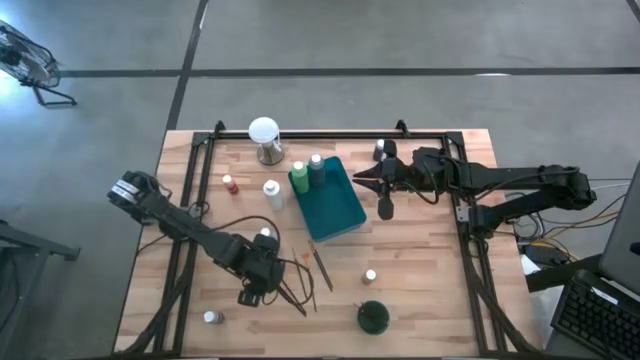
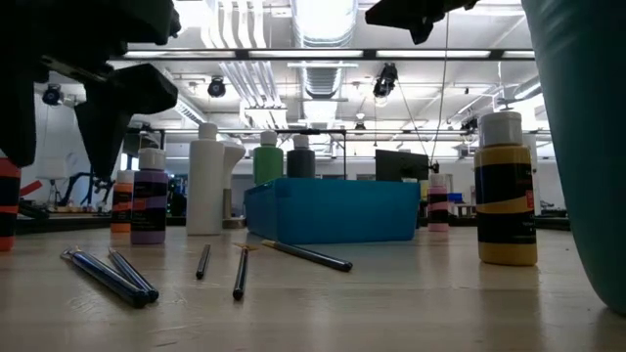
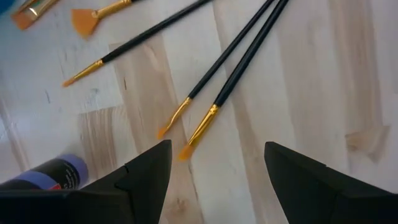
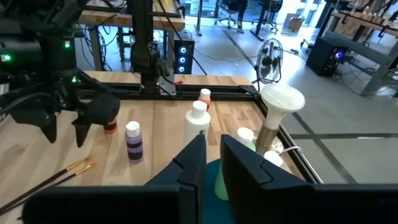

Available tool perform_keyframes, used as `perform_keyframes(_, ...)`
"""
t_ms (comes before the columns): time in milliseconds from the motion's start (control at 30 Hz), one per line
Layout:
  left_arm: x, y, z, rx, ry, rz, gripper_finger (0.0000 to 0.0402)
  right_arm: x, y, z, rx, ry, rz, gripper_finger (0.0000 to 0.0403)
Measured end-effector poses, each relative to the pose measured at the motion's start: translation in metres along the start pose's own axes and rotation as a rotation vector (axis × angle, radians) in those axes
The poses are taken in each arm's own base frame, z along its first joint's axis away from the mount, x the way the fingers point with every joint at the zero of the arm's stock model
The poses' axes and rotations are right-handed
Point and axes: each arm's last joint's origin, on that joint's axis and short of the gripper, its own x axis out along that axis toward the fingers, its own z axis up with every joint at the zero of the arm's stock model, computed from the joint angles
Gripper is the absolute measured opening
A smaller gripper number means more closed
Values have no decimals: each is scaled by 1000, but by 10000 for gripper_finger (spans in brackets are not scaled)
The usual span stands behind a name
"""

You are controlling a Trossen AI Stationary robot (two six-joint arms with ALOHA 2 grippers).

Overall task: Pick & Place Paint Supplies
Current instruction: Put the gold paint brush into the green cup

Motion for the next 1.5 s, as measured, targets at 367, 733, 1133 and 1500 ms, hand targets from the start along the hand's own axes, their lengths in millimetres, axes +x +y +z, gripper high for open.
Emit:
perform_keyframes(367,11,3,-3,44,56,16,261,0,0,0,-3,-1,-1,74)
perform_keyframes(733,20,12,-11,66,97,13,239,0,-1,2,-2,-18,-47,95)
perform_keyframes(1133,30,18,-14,54,62,-4,236,0,-1,2,-19,-20,-47,89)
perform_keyframes(1500,38,20,-19,41,38,-13,234,0,-1,2,-37,-20,-47,50)
